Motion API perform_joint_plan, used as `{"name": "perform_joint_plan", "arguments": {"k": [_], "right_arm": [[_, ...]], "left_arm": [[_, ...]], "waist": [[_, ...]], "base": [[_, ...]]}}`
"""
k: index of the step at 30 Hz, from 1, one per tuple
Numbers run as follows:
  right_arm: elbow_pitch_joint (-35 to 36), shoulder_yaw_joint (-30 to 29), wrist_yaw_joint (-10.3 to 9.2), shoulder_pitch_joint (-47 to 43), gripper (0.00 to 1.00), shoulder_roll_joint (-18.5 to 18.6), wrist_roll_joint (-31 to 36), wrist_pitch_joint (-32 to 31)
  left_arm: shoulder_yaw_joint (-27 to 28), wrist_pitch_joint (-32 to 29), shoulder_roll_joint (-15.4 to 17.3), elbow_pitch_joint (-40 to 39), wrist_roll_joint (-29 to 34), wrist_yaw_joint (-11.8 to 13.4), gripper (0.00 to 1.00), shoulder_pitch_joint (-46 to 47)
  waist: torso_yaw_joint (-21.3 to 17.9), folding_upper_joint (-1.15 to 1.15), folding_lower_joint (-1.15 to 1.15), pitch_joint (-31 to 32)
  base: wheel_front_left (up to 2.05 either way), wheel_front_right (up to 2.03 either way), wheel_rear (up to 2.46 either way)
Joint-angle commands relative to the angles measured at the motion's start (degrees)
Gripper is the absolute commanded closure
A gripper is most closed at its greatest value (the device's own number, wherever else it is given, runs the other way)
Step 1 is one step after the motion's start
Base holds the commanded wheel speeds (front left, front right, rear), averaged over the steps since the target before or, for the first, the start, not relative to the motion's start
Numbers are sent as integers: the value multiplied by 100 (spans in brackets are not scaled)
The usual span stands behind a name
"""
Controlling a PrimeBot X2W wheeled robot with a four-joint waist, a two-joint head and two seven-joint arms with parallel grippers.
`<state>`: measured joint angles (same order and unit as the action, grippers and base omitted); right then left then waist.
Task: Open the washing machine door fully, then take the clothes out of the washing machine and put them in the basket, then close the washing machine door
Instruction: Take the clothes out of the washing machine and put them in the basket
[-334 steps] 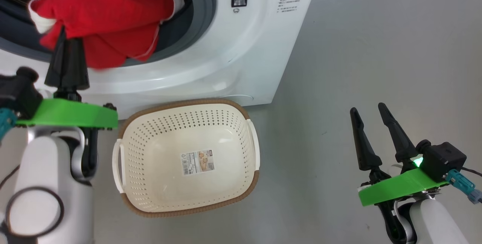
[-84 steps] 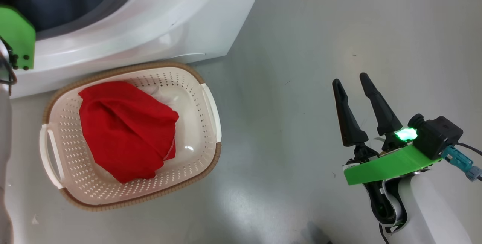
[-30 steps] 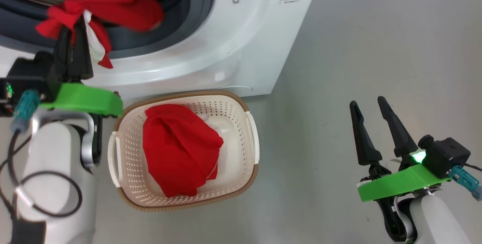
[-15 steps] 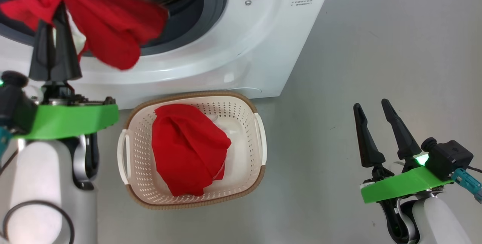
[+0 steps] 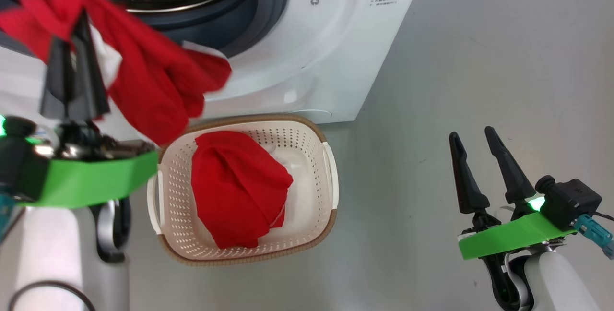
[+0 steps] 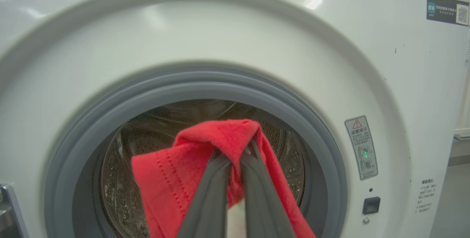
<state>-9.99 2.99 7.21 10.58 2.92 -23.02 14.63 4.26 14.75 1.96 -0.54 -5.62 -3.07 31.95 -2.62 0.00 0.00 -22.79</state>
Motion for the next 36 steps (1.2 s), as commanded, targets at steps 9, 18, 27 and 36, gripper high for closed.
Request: {"name": "perform_joint_plan", "arguments": {"k": [9,18,27,36], "right_arm": [[194,200,28,28,0,-4,-16,37],[246,220,28,190,0,-4,-2,37],[322,282,28,404,0,-4,-21,37],[374,329,28,563,0,-4,-62,37]], "left_arm": [[3,25,98,655,-31,-90,100,-702],[-183,25,94,1644,0,-171,100,-654],[-399,25,119,3074,205,-327,100,-237],[-541,25,233,4242,339,-376,100,308]], "waist": [[-97,0,0,-284],[-112,0,0,-670],[-182,0,0,-1175],[-304,0,0,-1609]], "base": [[0,0,0],[0,0,0],[0,0,0],[0,0,0]]}}
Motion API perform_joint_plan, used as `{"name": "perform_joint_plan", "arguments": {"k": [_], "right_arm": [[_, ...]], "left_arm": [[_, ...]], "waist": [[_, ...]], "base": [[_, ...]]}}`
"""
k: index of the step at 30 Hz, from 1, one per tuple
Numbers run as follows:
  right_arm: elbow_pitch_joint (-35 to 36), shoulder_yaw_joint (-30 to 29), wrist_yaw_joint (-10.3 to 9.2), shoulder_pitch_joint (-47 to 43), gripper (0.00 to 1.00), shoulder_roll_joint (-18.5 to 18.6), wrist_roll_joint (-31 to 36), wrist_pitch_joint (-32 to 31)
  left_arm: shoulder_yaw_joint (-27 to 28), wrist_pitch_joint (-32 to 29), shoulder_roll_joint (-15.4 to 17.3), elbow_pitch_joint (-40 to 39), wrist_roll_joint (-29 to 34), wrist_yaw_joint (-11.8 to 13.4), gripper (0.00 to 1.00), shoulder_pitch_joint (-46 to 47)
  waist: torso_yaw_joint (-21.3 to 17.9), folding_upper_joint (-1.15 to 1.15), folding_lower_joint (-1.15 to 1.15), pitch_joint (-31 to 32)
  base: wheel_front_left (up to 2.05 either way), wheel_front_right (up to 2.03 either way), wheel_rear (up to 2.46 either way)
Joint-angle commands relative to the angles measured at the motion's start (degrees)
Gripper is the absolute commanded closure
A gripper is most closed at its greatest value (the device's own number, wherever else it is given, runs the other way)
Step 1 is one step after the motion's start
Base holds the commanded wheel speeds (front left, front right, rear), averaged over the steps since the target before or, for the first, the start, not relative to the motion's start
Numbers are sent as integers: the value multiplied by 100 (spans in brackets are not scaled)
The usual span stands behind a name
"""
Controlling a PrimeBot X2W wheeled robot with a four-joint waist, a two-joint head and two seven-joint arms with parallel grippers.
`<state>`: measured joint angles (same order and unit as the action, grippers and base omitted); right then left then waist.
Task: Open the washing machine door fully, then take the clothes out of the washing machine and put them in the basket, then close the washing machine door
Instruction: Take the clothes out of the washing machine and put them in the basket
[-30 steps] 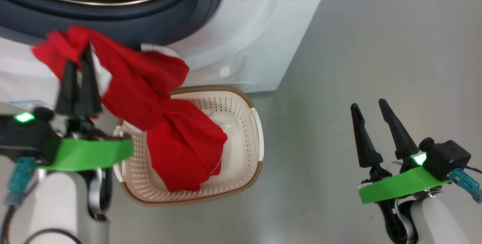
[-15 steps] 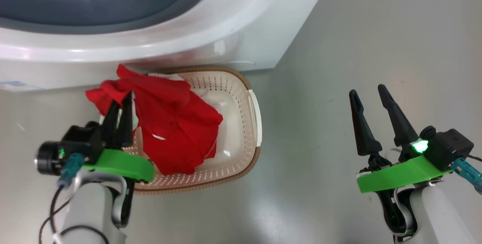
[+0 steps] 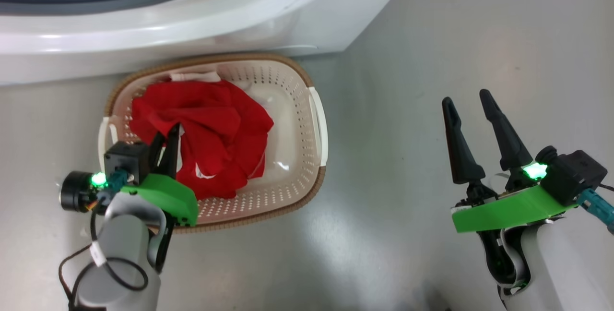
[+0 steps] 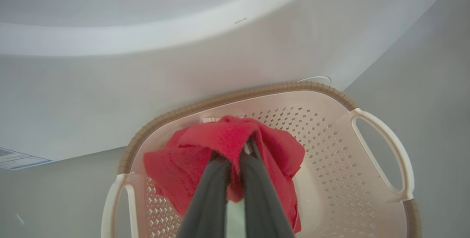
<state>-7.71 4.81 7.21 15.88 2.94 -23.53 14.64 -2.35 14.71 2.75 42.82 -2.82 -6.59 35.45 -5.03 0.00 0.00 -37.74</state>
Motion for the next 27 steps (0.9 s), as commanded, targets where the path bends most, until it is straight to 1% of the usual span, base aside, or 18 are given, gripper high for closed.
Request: {"name": "perform_joint_plan", "arguments": {"k": [1,12,13,15,16,17,18,19,27], "right_arm": [[155,144,28,49,0,-6,-14,36],[235,130,28,224,0,-6,-11,36],[233,134,28,238,0,-6,-10,36],[218,148,28,263,0,-6,-5,36],[213,153,28,273,0,-6,-5,36],[208,156,28,279,0,-6,-3,36],[204,156,28,283,0,-6,3,36],[202,152,28,284,0,-6,9,36],[164,109,28,275,0,-6,31,36]], "left_arm": [[117,29,152,18,28,-32,100,23],[-72,29,193,1268,-162,-83,100,823],[-77,29,203,1361,-193,-84,96,872],[-103,29,231,1527,-229,-86,79,957],[-120,29,238,1574,-257,-87,60,988],[-141,29,247,1601,-287,-88,39,1010],[-162,29,260,1609,-320,-88,15,1026],[-180,29,270,1600,-361,-88,0,1034],[-338,29,300,1519,-616,-89,0,982]], "waist": [[-69,0,0,-161],[-56,0,0,-546],[-59,0,0,-559],[-67,0,0,-577],[-71,0,0,-579],[-74,0,0,-578],[-75,0,0,-577],[-74,0,0,-572],[-32,0,0,-475]], "base": [[0,0,0],[0,0,0],[0,0,0],[0,0,0],[0,0,0],[0,0,0],[0,0,0],[0,0,0],[0,0,0]]}}
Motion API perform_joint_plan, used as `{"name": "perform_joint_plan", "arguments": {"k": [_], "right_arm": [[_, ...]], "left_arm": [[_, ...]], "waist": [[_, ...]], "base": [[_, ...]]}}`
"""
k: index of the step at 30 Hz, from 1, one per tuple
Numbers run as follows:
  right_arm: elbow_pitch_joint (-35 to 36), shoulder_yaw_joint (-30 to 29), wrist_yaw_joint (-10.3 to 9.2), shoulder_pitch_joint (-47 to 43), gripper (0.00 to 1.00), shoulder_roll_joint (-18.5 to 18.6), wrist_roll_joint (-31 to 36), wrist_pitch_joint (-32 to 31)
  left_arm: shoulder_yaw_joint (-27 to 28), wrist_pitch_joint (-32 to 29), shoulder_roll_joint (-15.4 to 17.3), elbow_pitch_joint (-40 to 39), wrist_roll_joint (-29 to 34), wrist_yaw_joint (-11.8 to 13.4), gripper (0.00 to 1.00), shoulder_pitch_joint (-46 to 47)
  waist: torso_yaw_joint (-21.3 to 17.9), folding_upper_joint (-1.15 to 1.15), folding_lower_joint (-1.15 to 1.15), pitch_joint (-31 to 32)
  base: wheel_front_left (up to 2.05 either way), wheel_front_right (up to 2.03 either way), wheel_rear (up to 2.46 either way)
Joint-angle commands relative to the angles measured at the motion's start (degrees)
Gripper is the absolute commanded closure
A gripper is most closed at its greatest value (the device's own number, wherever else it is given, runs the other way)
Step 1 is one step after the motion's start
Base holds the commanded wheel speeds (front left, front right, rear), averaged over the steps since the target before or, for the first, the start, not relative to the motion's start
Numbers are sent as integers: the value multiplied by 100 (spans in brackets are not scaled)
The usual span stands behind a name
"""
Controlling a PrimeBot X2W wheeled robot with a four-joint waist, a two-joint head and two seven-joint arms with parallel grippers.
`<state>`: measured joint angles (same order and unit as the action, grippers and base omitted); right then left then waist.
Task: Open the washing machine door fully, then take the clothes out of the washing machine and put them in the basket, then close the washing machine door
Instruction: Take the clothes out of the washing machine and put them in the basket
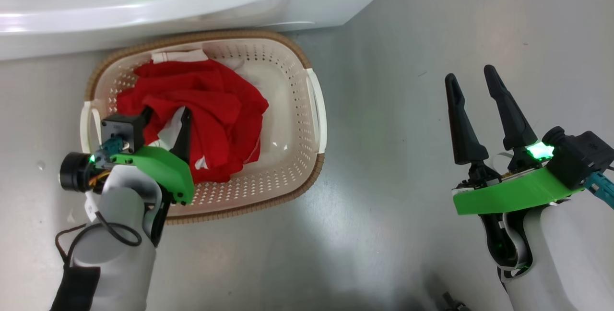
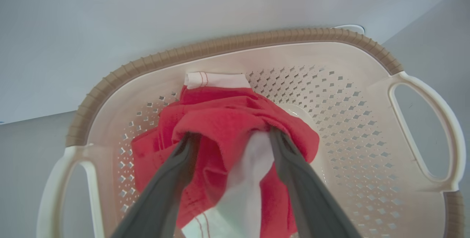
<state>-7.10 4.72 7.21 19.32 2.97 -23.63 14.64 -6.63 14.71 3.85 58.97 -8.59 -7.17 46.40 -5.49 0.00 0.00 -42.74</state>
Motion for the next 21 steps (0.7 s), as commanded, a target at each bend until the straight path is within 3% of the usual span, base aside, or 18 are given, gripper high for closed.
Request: {"name": "perform_joint_plan", "arguments": {"k": [1,21], "right_arm": [[95,114,28,-71,0,-9,45,36],[-215,-21,28,-546,0,-9,174,36]], "left_arm": [[69,29,190,-109,-70,-31,0,-131],[269,29,131,-1321,-460,-32,0,-1140]], "waist": [[21,0,0,54],[257,0,0,1427]], "base": [[0,0,0],[0,0,0]]}}
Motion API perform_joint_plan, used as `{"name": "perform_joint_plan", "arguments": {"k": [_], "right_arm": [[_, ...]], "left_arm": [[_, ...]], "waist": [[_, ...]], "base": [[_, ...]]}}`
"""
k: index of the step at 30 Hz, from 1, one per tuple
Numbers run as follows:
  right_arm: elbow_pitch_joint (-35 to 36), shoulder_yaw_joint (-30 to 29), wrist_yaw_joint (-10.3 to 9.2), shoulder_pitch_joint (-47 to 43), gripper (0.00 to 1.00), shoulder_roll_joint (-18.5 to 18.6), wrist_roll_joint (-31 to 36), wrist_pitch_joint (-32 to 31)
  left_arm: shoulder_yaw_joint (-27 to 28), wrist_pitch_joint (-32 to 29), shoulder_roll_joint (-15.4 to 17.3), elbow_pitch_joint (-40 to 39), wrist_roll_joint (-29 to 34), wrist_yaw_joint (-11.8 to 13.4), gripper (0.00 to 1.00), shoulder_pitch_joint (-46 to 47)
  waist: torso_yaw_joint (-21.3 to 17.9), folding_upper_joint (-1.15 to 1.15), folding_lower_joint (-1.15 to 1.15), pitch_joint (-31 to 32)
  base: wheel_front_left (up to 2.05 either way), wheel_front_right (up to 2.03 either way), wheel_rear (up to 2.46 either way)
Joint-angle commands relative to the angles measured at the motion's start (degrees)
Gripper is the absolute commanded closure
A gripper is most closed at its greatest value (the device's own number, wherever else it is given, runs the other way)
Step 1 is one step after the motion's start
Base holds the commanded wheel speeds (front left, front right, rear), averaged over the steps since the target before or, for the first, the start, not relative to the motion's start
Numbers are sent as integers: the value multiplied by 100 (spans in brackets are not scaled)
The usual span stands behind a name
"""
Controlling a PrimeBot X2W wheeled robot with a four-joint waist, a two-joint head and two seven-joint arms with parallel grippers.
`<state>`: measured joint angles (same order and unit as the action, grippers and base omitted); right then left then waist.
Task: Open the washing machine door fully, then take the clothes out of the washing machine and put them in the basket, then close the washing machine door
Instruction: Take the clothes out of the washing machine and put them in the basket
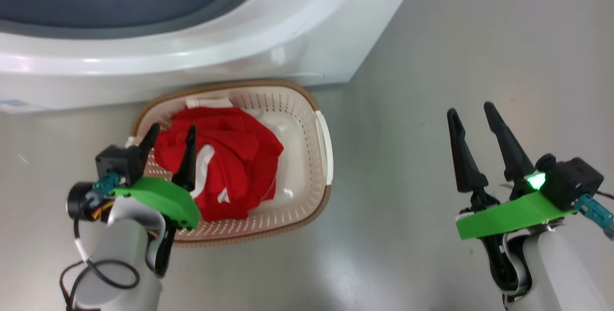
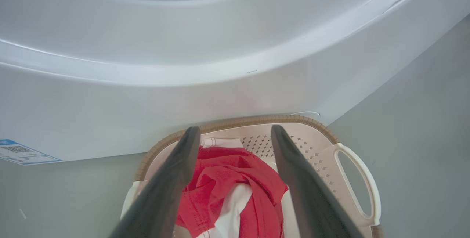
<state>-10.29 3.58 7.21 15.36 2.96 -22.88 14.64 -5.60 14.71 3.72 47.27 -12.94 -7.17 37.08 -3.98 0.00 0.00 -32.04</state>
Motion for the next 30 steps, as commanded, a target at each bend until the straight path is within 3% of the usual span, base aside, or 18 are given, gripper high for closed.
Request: {"name": "perform_joint_plan", "arguments": {"k": [1,18,30], "right_arm": [[83,89,28,-199,0,-8,113,36],[-137,2,28,-1003,0,-8,205,36],[-138,15,28,-1414,0,132,129,36]], "left_arm": [[195,29,139,-236,-19,-32,0,-284],[648,29,70,-1973,355,-32,0,-1698],[939,29,9,-2824,558,-32,0,-2457]], "waist": [[122,0,0,449],[299,0,0,1823],[359,0,0,2372]], "base": [[0,0,0],[0,0,0],[0,0,0]]}}
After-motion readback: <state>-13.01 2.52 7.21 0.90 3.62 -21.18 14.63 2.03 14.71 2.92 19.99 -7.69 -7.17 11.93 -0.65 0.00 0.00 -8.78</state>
